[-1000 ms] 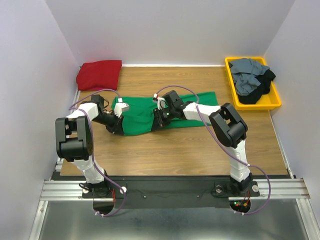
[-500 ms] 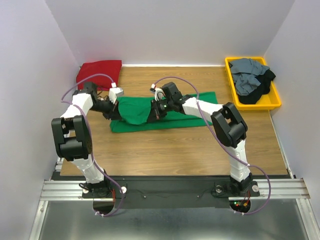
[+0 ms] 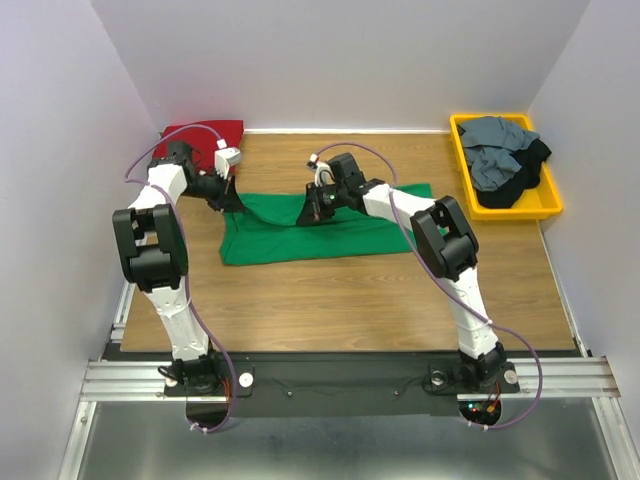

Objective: Fold and stack the t-shirts
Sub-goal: Fold the tshirt

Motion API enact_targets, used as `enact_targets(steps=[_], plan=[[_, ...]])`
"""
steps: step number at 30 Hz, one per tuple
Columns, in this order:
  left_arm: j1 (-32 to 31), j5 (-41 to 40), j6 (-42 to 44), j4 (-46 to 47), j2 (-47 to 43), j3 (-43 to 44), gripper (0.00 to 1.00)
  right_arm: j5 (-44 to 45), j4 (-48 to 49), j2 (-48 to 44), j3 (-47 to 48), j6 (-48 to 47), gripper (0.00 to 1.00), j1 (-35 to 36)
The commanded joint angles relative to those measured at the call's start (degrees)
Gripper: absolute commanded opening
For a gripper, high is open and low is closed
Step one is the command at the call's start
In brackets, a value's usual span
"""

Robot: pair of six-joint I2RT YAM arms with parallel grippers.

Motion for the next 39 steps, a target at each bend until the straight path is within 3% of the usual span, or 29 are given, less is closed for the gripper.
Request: enact_targets(steps=[1,6,7,8,10,17,19,21,23,24,29,32,35,39], plan=[[0.5,2.8,-3.9,3.7,1.2,3.3,0.0,0.8,2.1,1.0,3.7,0.6,0.07,-0.2],[0.5,3.1,-7.2,7.4,3.9,4.4,0.0,1.9,2.1,2.2,5.5,0.2,0.14,-1.5],[0.5,3.0,-7.8,8.2,4.1,4.4,0.0,2.1,2.1,2.3,5.9,0.0,0.2,-1.7],[0.5,2.8,-8.5,9.1,4.1,4.2,0.0,2.0,2.1,2.3,6.0,0.3,0.35,-1.8],[0.5,2.5,-11.1,11.9,4.4,3.5,0.0,1.9,2.0,1.9,6.0,0.3,0.39,-2.1],[0.6,3.6,-13.7,12.5,4.2,2.7,0.0,1.6,1.9,-0.8,4.7,0.0,0.36,-3.1],[0.6,3.5,-16.8,13.1,3.6,1.8,0.0,1.3,1.9,-1.3,4.4,-0.1,0.39,-3.4],[0.5,2.2,-19.7,14.2,3.5,0.9,0.03,1.4,1.7,-2.1,3.9,-0.1,0.48,-3.6],[0.5,0.6,-22.5,15.1,3.9,0.4,0.12,1.5,1.4,-2.8,3.8,-0.4,0.49,-3.7],[0.6,-0.8,-24.4,16.2,3.8,0.1,0.24,1.6,1.0,-3.7,3.1,-0.7,0.49,-4.0],[2.6,-3.1,-29.7,20.5,0.9,-2.0,0.42,2.4,-2.2,-8.2,-0.2,-5.3,0.47,-4.8],[2.9,-3.2,-28.8,22.7,-4.4,-3.9,0.44,3.9,-5.3,-11.9,-2.4,-8.5,0.46,-6.0],[2.2,-1.2,-24.6,22.7,-9.5,-8.3,0.36,6.3,-9.4,-15.0,-6.0,-14.4,0.35,-7.7],[-1.4,-2.6,-21.2,19.9,-12.6,-12.0,0.33,10.6,-13.3,-17.8,-9.9,-19.9,0.24,-9.4]])
